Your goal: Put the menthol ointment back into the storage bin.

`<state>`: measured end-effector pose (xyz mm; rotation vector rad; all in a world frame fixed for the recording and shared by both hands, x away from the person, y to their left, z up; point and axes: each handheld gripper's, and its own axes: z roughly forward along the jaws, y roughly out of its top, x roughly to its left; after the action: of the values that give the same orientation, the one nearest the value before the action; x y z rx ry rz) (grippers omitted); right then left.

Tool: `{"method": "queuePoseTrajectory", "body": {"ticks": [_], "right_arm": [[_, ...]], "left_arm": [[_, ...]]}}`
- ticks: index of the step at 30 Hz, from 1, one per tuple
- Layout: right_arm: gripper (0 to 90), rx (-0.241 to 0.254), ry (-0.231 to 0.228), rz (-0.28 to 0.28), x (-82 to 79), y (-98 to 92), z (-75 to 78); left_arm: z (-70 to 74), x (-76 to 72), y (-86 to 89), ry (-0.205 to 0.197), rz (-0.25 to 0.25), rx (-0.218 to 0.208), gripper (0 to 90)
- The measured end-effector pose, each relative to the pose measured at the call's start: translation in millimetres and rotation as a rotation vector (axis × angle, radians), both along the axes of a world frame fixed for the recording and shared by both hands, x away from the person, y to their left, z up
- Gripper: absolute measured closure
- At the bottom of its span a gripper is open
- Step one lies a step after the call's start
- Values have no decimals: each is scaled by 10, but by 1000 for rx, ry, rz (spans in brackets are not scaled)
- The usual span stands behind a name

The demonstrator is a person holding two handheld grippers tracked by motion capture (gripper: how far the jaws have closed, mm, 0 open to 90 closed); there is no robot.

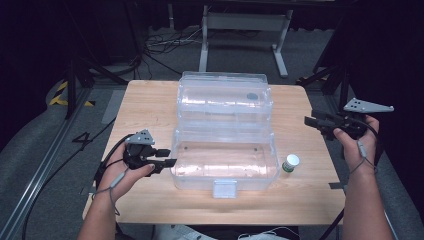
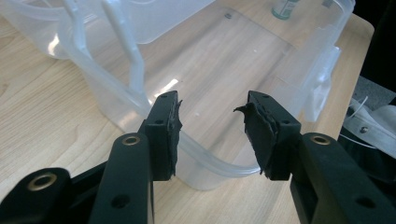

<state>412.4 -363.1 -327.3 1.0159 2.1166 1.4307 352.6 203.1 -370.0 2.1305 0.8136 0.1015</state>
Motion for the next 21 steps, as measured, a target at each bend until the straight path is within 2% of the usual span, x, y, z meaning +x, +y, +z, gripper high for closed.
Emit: {"method": "queuePoseTrajectory", "body": {"ticks": [7, 8, 13, 16, 17, 19, 21], "right_arm": [[529, -25, 45, 19, 9, 10, -22], [530, -48, 66, 29, 12, 18, -31], [529, -92, 101, 54, 25, 45, -52], [528, -150, 145, 78, 34, 93, -81], [528, -150, 145, 78, 34, 93, -81], [519, -179, 171, 95, 41, 124, -102], [516, -188, 191, 115, 48, 154, -125]], "left_arm": [[-19, 25, 84, 9, 52, -1, 548], [-33, 36, 104, 10, 64, 3, 545], [-74, 60, 149, 26, 87, 9, 540], [-109, 82, 188, 33, 100, 13, 538], [-109, 82, 188, 33, 100, 13, 537], [-121, 89, 204, 37, 108, 15, 536], [-129, 97, 217, 38, 110, 23, 535]]}}
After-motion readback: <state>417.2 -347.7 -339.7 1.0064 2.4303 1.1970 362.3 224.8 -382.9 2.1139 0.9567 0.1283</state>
